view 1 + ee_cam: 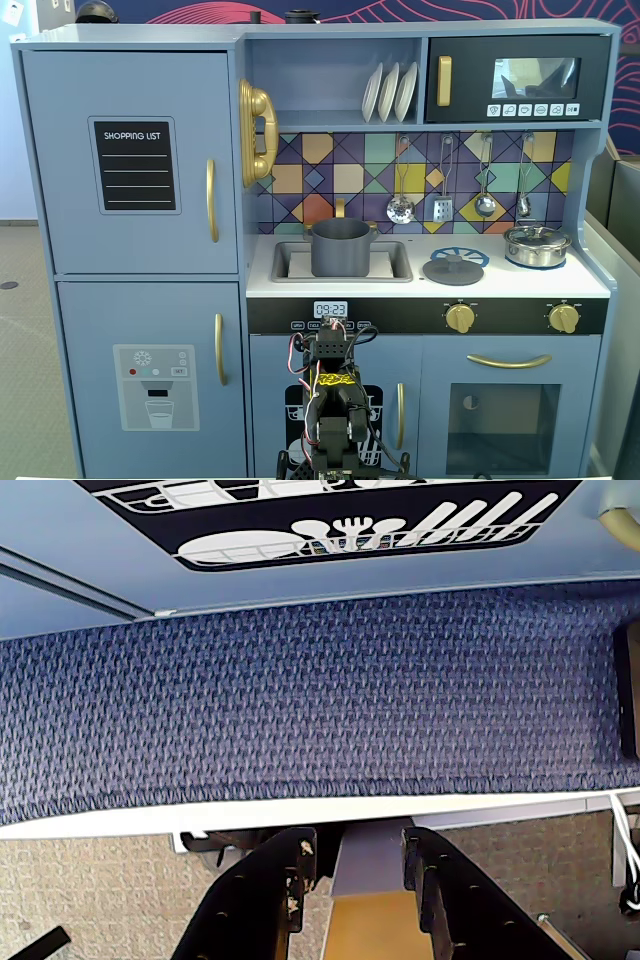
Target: Take off the lid from the gray recipient and place it on the counter
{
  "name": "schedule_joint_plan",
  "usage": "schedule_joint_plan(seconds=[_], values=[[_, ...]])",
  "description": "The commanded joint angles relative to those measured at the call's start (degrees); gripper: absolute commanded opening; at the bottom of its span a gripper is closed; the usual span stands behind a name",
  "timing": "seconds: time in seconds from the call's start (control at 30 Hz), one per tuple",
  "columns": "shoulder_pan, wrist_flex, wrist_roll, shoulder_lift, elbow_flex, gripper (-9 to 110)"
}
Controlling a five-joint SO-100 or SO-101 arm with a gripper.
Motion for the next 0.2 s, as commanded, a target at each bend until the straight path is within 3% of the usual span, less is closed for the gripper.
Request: schedule_joint_plan(seconds=[0.0,0.17], values=[[0.62,10.02,1.14,-0.18,0.09,1],[0.62,10.02,1.14,-0.18,0.09,1]])
